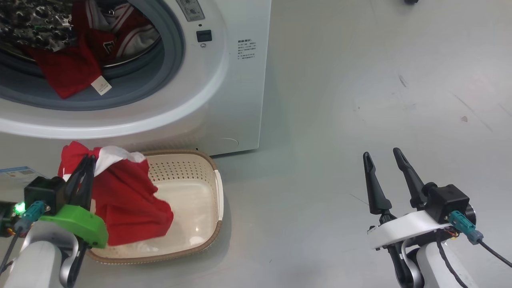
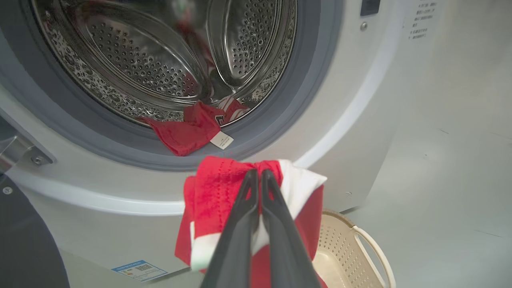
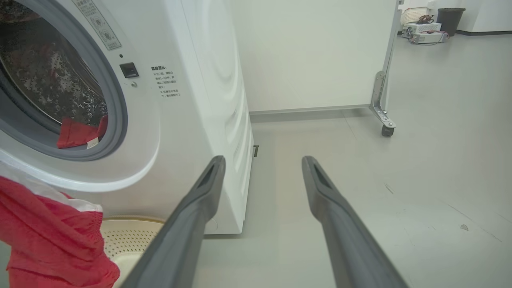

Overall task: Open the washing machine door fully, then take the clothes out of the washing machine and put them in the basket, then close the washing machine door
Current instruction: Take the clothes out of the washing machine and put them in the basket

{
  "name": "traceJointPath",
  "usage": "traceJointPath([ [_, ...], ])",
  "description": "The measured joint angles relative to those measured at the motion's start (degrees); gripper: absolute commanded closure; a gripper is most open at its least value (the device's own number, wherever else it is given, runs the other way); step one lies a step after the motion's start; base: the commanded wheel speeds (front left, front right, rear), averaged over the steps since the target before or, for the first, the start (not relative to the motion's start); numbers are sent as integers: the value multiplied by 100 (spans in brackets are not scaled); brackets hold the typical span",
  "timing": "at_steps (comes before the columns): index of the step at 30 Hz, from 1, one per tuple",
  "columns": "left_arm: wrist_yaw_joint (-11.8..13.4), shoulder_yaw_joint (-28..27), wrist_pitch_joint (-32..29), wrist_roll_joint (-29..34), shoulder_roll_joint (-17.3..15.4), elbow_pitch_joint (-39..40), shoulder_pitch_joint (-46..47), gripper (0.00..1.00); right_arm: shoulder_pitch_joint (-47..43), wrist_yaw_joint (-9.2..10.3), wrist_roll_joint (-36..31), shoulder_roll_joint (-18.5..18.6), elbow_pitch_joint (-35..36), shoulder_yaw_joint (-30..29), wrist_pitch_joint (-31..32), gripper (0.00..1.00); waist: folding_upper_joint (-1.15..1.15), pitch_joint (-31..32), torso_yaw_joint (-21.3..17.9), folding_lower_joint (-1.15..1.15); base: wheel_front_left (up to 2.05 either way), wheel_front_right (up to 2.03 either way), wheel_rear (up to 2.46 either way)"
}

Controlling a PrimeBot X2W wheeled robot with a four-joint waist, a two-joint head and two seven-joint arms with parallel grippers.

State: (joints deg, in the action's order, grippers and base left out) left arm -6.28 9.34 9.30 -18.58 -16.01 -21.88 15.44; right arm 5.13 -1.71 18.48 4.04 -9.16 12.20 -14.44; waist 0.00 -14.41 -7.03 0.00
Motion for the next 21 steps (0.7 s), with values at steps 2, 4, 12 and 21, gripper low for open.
traceJointPath([
  [2, 0, 16, -35, 7, -25, -58, 9, 100, 60, 0, -10, -4, 27, 46, 0, 0, 0, -80, -51, 0, 0, 0, 0],
  [4, -3, 30, -76, 14, -54, -143, 16, 100, 96, 0, -30, -22, 42, 86, 0, 0, 0, -162, -109, 0, 0, 0, 0],
  [12, -8, 70, -222, 21, -108, -548, 45, 100, 186, 0, -43, -46, 93, 101, 0, 0, 0, -438, -346, 0, 0, 0, 0],
  [21, -14, 189, -480, 19, -118, -999, 219, 100, 316, 10, -42, -81, 158, 147, 0, 0, 0, -810, -657, 0, 0, 0, 0],
])
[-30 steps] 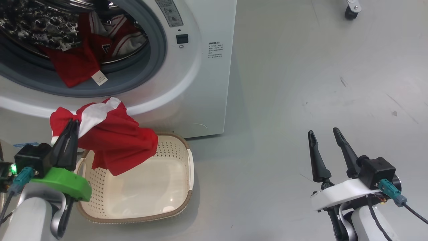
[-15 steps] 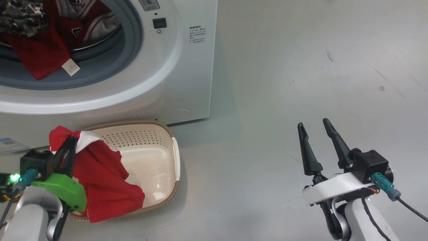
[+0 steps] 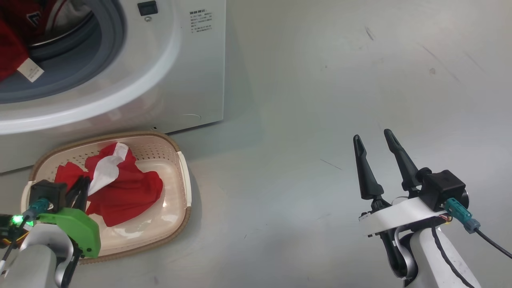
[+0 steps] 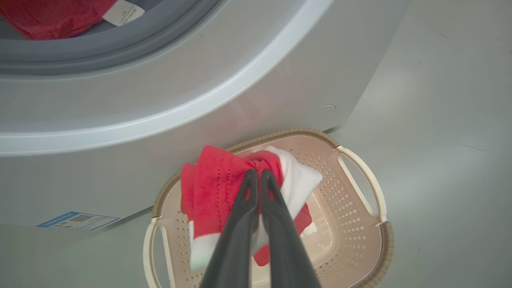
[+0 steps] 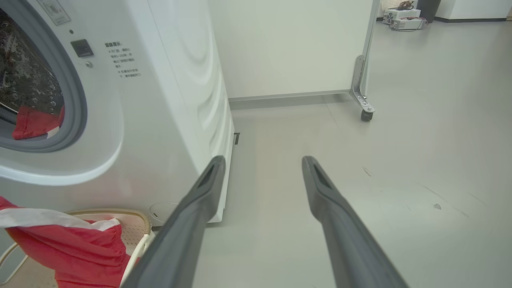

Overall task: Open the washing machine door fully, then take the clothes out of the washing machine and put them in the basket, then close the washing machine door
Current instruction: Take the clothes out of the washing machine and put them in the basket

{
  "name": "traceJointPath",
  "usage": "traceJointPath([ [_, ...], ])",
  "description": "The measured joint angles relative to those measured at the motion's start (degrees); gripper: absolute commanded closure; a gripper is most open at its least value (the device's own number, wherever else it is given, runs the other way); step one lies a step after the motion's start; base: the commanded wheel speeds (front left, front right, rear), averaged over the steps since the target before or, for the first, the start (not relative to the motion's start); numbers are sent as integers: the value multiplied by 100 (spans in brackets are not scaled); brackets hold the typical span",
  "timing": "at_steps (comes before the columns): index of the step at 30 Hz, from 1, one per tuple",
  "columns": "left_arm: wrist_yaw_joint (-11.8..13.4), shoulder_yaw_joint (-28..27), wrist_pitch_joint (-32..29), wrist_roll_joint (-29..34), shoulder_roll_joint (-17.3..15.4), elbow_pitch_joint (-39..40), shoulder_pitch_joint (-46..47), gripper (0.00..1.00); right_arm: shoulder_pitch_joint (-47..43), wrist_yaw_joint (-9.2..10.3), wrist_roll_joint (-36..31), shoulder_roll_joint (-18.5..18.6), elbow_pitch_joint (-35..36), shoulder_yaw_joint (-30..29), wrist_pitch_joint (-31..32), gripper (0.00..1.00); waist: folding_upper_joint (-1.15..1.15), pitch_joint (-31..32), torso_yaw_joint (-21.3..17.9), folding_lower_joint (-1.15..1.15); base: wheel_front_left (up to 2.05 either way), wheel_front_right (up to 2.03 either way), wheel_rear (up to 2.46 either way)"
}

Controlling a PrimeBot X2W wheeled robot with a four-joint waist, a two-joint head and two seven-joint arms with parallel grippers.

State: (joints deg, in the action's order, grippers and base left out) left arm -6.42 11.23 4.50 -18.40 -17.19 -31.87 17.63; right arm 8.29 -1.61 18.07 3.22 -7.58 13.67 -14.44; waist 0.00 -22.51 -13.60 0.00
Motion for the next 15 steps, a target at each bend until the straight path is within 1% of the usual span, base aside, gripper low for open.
traceJointPath([
  [9, -19, -21, -200, -78, -13, -422, 365, 100, 103, 37, 3, -20, 96, -24, 0, 0, 0, -371, -282, 0, 0, 0, 0],
  [15, -20, -62, -301, -171, 14, -715, 618, 100, 152, 120, 4, -44, 158, -79, 0, 0, 0, -590, -396, 0, 0, 0, 0],
])
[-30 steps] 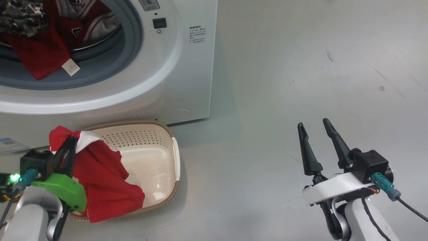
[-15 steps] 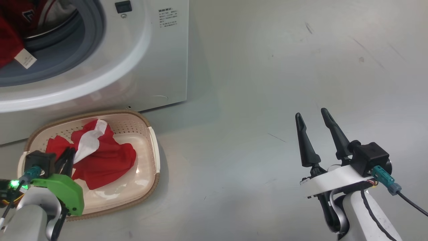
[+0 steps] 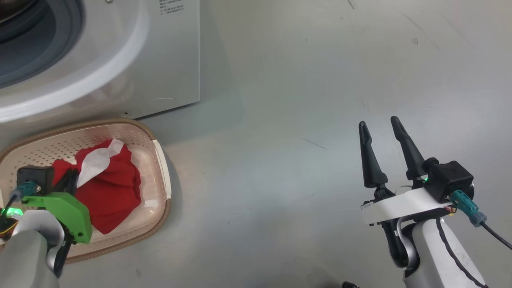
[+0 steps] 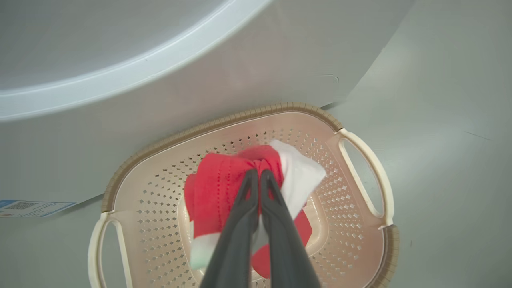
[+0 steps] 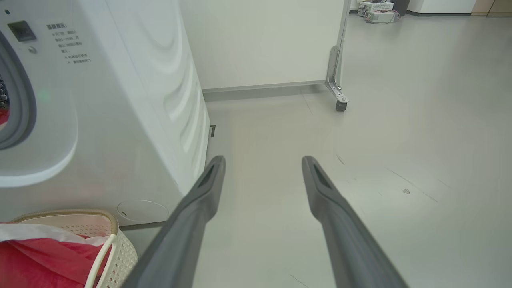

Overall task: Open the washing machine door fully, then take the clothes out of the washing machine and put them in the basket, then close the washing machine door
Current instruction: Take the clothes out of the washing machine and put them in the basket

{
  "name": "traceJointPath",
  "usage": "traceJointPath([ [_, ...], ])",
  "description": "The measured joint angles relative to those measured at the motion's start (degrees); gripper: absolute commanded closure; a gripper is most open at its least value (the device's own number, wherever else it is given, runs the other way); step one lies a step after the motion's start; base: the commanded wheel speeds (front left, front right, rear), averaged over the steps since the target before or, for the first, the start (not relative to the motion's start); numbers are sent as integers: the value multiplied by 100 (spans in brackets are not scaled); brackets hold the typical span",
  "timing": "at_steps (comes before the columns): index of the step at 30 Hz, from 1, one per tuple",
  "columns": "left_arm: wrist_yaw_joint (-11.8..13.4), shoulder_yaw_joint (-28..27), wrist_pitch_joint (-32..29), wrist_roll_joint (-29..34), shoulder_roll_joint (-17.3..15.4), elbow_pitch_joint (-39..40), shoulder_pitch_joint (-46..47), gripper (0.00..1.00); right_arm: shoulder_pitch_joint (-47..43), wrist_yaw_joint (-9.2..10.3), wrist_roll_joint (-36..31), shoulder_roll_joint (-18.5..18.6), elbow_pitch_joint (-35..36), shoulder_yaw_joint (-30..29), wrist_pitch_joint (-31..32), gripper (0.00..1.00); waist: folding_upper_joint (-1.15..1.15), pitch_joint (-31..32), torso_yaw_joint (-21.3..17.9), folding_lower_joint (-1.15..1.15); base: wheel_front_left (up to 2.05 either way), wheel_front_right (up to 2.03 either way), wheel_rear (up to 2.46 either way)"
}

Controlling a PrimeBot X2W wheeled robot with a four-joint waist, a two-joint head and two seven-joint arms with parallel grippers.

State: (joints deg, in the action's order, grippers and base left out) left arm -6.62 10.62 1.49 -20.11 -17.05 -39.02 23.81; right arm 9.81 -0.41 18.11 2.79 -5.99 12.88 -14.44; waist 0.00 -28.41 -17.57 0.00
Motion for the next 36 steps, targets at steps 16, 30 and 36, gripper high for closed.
traceJointPath([
  [16, 1, -244, -138, -341, 158, -942, 269, 0, 90, 38, -1, -16, 8, -67, 0, 0, 0, -105, 32, 0, 0, 0, 0],
  [30, -26, 4, 428, -325, 555, -1060, 555, 0, 90, 51, -19, -16, -112, -146, 0, 0, 0, 278, 345, 0, 0, 0, 0],
  [36, -32, 98, 840, -323, 657, -995, 587, 0, 88, -2, -70, -5, -203, -199, 0, 0, 0, 550, 535, 0, 0, 0, 0],
])
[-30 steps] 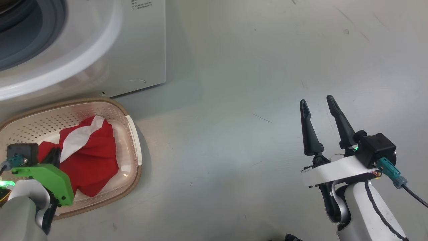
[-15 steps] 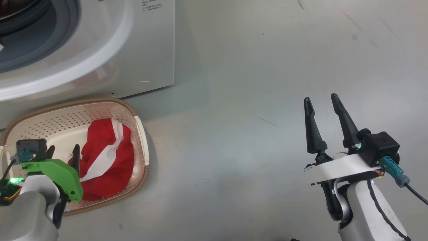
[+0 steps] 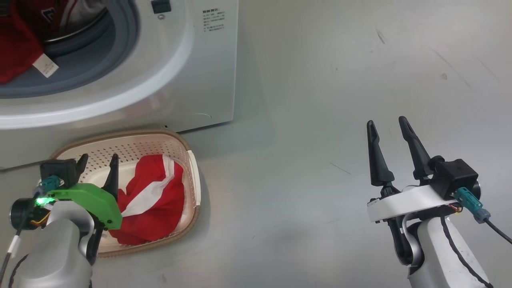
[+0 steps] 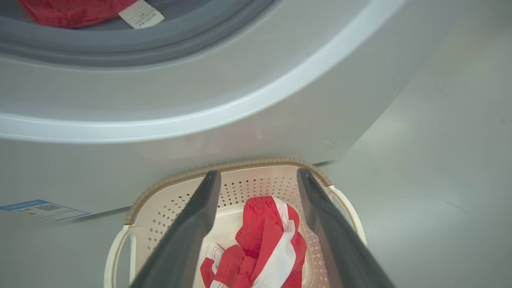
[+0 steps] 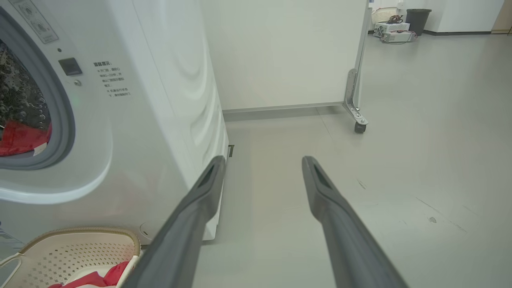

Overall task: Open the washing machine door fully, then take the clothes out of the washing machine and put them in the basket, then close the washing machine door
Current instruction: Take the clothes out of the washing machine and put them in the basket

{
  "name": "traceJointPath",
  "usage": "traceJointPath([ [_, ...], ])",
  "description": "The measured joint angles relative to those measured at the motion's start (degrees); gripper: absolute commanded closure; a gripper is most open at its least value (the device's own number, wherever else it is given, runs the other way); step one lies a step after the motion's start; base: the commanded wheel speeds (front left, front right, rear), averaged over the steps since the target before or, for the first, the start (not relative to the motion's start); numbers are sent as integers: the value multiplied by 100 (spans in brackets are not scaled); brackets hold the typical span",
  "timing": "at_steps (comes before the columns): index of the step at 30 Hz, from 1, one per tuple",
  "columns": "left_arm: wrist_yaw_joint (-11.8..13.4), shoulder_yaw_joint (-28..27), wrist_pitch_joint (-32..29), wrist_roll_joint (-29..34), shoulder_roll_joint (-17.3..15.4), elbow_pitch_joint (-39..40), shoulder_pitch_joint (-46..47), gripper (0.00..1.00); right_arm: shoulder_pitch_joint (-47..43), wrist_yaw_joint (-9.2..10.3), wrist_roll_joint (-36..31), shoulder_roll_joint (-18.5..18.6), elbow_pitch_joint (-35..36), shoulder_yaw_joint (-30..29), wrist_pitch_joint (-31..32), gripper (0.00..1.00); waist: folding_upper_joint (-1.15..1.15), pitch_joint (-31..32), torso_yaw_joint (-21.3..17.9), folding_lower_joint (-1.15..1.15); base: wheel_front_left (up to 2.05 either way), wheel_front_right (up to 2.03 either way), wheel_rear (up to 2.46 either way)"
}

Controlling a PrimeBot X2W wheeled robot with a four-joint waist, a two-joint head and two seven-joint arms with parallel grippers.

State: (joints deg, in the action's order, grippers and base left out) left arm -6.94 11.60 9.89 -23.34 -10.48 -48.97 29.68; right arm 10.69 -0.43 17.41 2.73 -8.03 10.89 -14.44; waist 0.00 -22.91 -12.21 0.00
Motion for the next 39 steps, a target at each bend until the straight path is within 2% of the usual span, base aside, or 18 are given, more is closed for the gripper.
traceJointPath([
  [6, -2, 88, 313, 23, 76, 143, -8, 0, -32, -16, -2, 57, -104, -75, 0, 0, 0, 338, 199, 0, 0, 0, 0],
  [13, -18, 145, 387, 23, 158, 308, -196, 0, -289, -102, -1, 88, -259, -137, 0, 0, 0, 822, 491, 0, 0, 0, 0],
  [26, -19, 155, 438, 11, 196, 797, -773, 0, -695, -148, 19, 168, -339, -290, 0, 0, 0, 1495, 913, 0, 0, 0, 0],
  [39, -19, -321, 438, 14, 252, 2116, -1513, 0, -1026, -203, 71, 172, -330, -321, 0, 0, 0, 2009, 1226, 0, 0, 0, 0],
])
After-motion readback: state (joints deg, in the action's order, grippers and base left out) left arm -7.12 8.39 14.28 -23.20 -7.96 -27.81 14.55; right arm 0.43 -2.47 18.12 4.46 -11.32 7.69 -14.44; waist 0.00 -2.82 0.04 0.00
